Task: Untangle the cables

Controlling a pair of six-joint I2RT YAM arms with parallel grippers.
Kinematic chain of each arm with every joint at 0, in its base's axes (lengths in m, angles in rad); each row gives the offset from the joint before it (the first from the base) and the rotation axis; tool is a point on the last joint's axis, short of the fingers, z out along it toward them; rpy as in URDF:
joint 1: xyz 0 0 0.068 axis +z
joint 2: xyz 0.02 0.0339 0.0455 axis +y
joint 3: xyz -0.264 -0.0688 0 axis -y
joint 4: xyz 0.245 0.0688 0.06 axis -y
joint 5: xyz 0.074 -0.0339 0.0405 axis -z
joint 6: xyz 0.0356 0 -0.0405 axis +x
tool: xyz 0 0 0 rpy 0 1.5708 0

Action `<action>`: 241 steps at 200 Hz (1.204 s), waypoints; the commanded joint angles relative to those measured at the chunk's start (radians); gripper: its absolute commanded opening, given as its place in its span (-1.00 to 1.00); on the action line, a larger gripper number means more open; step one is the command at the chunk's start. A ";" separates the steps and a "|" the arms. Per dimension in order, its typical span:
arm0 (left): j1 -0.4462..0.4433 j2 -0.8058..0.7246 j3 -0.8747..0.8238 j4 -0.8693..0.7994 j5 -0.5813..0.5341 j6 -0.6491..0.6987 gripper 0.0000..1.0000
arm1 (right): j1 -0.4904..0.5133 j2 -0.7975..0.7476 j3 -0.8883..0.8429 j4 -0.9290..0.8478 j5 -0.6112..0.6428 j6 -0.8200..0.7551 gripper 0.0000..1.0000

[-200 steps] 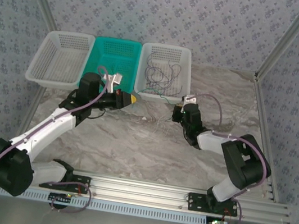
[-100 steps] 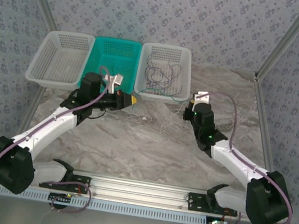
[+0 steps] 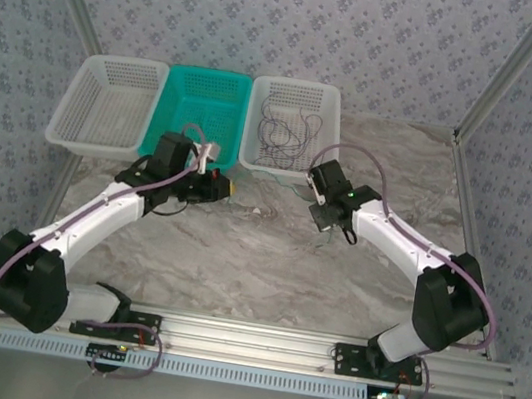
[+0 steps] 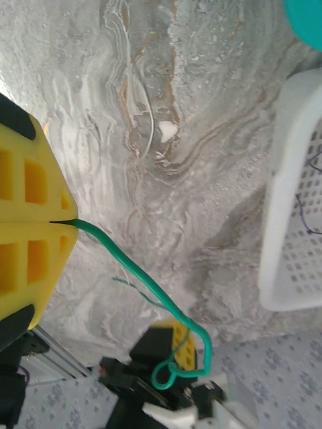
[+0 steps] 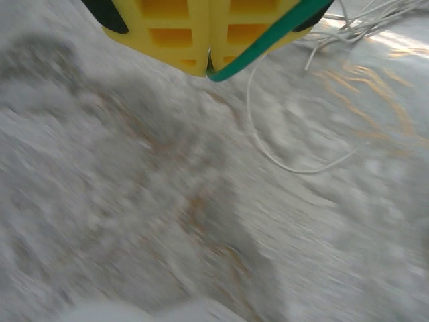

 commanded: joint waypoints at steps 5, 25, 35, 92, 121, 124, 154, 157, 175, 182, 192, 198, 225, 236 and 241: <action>-0.033 0.008 -0.014 0.023 0.002 0.033 -1.00 | -0.001 -0.056 0.034 -0.031 0.295 0.098 -1.00; -0.054 0.020 -0.012 0.074 0.024 0.041 -1.00 | 0.009 -0.174 -0.033 0.186 0.100 0.026 -1.00; -0.062 0.020 -0.013 0.109 0.040 0.040 -1.00 | 0.005 -0.246 -0.077 0.287 -0.023 0.013 -1.00; -0.070 -0.013 -0.088 0.185 0.002 0.065 -1.00 | -0.036 -0.427 -0.220 0.573 -0.225 -0.080 -0.76; -0.077 -0.044 -0.104 0.195 0.004 0.074 -1.00 | -0.064 -0.335 -0.197 0.371 -0.293 0.037 0.02; -0.076 -0.048 -0.102 0.182 0.000 0.080 -1.00 | -0.067 -0.331 -0.200 0.364 -0.305 0.054 0.01; -0.095 -0.066 -0.075 -0.157 -0.168 0.241 -1.00 | -0.061 -0.355 -0.345 0.451 -0.376 0.146 -0.11; -0.098 -0.069 -0.082 -0.185 -0.202 0.245 -1.00 | -0.061 -0.358 -0.356 0.456 -0.377 0.148 -0.12; -0.096 -0.071 -0.146 -0.307 -0.373 0.235 -0.97 | -0.063 -0.378 -0.392 0.452 -0.380 0.157 -0.04; -0.095 -0.067 -0.162 -0.338 -0.432 0.224 -0.86 | -0.063 -0.395 -0.398 0.448 -0.386 0.152 0.01; -0.096 -0.065 -0.180 -0.384 -0.547 0.191 -0.72 | -0.068 -0.417 -0.399 0.434 -0.388 0.147 0.05; -0.096 -0.069 -0.187 -0.405 -0.616 0.168 -0.62 | -0.072 -0.432 -0.396 0.423 -0.387 0.144 0.06; -0.088 -0.120 -0.176 -0.462 -0.772 0.128 0.17 | -0.115 -0.494 -0.383 0.376 -0.350 0.183 0.10; -0.084 -0.149 -0.143 -0.493 -0.807 0.135 0.34 | -0.142 -0.516 -0.375 0.356 -0.349 0.213 0.11; -0.084 -0.166 -0.122 -0.506 -0.820 0.149 0.39 | -0.159 -0.525 -0.372 0.344 -0.349 0.226 0.12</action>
